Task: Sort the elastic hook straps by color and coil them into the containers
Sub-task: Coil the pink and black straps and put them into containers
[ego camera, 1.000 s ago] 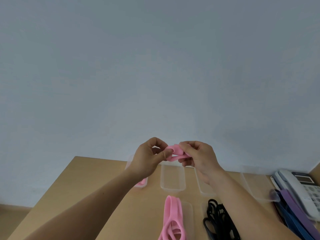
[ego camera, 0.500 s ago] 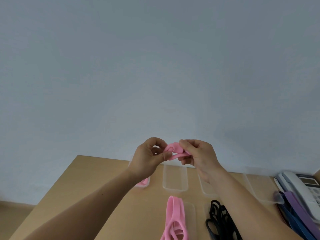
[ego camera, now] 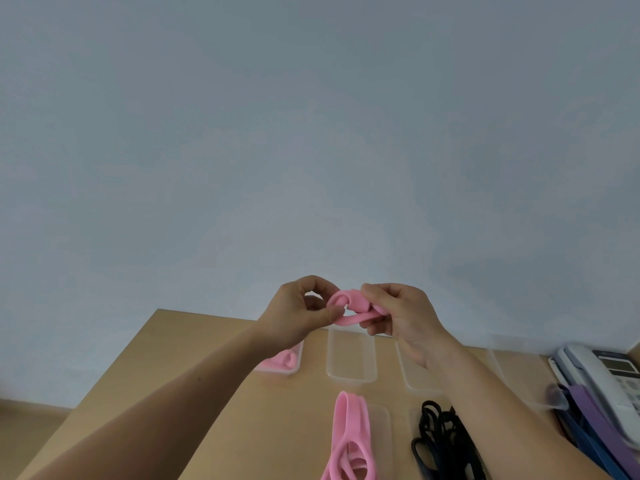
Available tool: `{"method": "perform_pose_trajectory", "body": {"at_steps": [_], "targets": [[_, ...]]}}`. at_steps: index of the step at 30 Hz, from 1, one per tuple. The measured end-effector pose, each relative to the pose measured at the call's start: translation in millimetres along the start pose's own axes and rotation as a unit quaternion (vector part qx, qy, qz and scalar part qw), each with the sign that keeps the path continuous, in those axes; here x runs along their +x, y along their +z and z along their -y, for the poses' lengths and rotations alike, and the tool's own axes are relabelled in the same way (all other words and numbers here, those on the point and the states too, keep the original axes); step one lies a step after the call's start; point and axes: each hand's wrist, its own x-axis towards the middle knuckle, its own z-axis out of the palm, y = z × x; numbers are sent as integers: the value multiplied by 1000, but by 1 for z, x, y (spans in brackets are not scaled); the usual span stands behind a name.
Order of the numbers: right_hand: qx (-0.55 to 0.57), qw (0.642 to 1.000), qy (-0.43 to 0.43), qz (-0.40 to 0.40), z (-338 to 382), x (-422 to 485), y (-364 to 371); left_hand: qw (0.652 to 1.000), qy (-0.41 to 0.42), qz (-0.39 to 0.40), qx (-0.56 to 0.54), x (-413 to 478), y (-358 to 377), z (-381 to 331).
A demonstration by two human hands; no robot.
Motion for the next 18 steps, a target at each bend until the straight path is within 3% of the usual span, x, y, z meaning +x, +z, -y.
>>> {"method": "perform_pose_trajectory", "body": {"at_steps": [6, 14, 18], "targets": [[35, 999, 22, 16, -2, -3, -10, 998, -42, 33, -32, -1, -2, -4], [59, 998, 14, 17, 1, -5, -12, 993, -16, 36, -116, 3, 0, 7], [52, 998, 10, 25, 3, -5, -13, 994, -14, 41, -104, 2, 2, 5]]}}
